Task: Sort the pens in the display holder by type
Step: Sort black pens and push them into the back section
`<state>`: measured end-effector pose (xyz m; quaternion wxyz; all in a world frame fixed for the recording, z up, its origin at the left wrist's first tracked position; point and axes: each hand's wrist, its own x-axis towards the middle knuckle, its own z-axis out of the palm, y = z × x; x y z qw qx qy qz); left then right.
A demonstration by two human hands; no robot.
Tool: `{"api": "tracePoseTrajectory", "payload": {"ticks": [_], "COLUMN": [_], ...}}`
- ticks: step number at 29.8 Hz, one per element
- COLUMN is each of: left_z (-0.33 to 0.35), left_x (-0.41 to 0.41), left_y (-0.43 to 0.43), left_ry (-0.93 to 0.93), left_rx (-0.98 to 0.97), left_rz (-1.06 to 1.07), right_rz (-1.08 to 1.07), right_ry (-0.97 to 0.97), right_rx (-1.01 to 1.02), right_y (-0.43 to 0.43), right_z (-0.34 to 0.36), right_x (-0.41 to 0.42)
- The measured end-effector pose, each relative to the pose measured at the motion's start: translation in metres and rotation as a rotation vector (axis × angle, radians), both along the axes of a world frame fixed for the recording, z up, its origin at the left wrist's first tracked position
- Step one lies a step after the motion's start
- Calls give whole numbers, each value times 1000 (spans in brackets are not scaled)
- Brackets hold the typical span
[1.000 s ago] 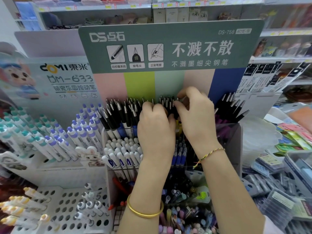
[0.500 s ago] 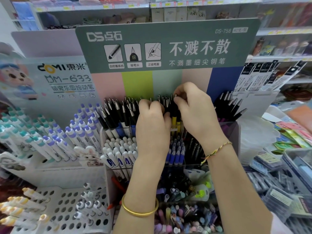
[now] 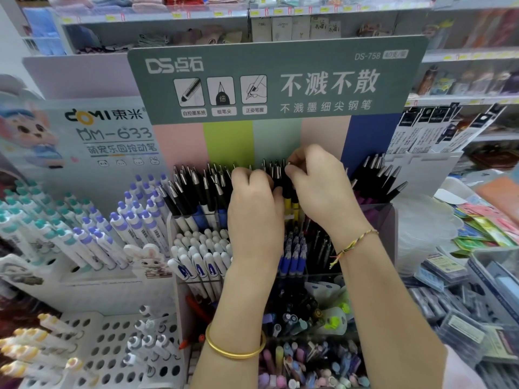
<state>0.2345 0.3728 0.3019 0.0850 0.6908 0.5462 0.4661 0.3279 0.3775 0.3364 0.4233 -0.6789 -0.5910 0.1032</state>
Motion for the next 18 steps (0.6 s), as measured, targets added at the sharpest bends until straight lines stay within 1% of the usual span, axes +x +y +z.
{"api": "tracePoseTrajectory", "payload": {"ticks": [4,9,11,15,18], "left_z": [-1,-2,-2,-3,-5], "left_x": [-1,-2,-2,-1,-2], "left_y": [0,2,2,2,1], "left_ry": [-2,-13,-9,-6,-8], "left_rx": [21,42,48,41,31], "left_rz": [-1,-8,-15,-28,-33], "right_rz": [-21,-3,21,-3,4], "right_ry": [27,161,147,51,38], "right_rx": [25,86,73,62,55], "right_y": [0,-5,-6,-6,-5], "right_z": [-6,-9,-8,-9,-9], "right_x": [-2,-2,-2,0,2]}}
